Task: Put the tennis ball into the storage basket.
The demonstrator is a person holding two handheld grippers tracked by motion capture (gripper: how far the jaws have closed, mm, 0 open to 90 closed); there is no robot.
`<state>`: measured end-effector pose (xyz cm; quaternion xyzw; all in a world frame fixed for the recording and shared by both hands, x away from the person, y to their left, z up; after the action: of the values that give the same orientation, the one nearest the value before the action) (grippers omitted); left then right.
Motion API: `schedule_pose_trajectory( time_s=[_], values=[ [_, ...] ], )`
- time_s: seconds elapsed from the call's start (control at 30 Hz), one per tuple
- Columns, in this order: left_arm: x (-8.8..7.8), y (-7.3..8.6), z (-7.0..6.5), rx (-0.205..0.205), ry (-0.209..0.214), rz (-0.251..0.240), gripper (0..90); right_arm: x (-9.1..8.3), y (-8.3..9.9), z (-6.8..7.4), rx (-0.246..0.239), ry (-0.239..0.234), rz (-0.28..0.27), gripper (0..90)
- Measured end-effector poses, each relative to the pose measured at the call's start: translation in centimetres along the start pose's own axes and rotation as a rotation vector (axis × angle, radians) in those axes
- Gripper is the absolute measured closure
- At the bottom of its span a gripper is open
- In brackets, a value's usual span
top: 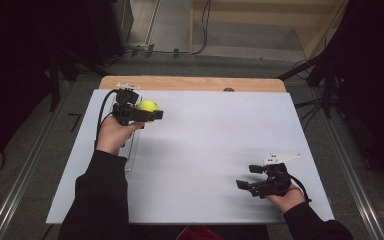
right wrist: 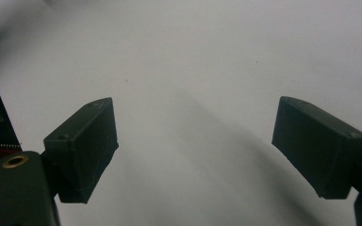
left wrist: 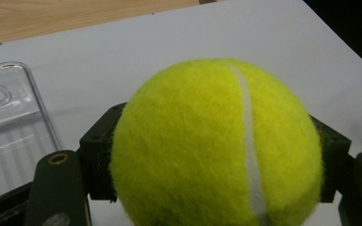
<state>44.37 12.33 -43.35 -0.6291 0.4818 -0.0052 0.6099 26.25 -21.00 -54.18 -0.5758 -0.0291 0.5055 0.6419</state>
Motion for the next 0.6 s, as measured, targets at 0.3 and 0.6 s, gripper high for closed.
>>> schedule_pose_trajectory(
  time_s=[0.3,0.6],
  values=[
    [-1.0,0.0,1.3,-0.013,-0.044,-0.017,26.0,0.1,-0.1,0.0,-0.002,-0.002,0.001,12.9],
    [-2.0,0.3,2.8,-0.039,-0.079,-0.026,26.0,0.3,-0.3,0.0,-0.006,-0.005,0.004,12.8]
  ],
)
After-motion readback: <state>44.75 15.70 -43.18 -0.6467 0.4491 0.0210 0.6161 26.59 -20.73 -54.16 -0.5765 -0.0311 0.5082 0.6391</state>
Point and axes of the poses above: each handheld gripper's, and its own axes: x roughly forward along the jaws, y roughly out of its underside, z roughly to its left, the point moved 7 cm from there along x, roughly forward along the jaws, and after that the axes turned 8 degrees about -z, right-handed, at the moved point
